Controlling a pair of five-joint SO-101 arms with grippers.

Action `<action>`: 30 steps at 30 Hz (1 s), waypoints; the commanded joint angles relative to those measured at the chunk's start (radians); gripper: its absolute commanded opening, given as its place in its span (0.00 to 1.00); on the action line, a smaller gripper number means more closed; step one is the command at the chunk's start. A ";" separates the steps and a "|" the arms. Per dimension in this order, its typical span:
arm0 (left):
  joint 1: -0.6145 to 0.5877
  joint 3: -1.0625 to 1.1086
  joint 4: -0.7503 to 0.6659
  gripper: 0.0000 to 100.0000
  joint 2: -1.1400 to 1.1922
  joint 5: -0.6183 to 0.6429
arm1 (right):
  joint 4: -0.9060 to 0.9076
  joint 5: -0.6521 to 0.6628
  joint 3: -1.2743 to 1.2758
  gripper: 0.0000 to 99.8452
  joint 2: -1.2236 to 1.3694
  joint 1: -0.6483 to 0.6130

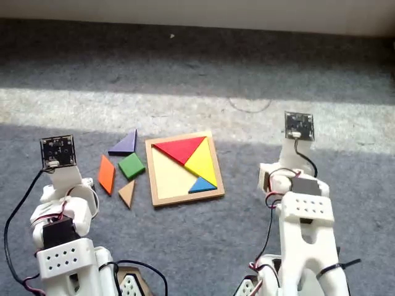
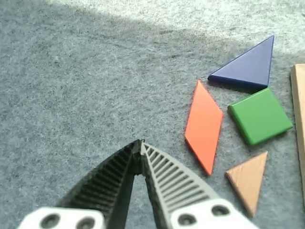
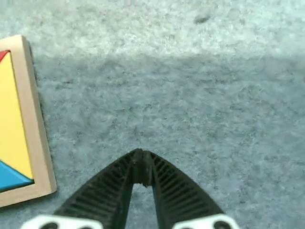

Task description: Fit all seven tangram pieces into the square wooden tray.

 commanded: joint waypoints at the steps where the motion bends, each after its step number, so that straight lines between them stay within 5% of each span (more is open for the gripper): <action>1: 0.012 -0.013 -0.028 0.01 -0.008 -0.069 | -0.074 -0.046 0.039 0.01 -0.065 0.024; 7: 0.012 -0.125 -0.005 0.16 0.001 -0.068 | -0.079 -0.074 0.039 0.01 -0.068 0.022; 12: 0.019 -0.283 0.106 0.17 0.002 -0.124 | -0.165 -0.072 0.042 0.01 -0.067 0.027; 20: 0.189 -0.375 0.203 0.17 0.033 -0.224 | -0.165 -0.071 0.042 0.01 -0.067 0.028; 30: 0.364 -0.561 0.201 0.19 0.524 -0.393 | -0.165 -0.069 0.045 0.01 -0.067 0.024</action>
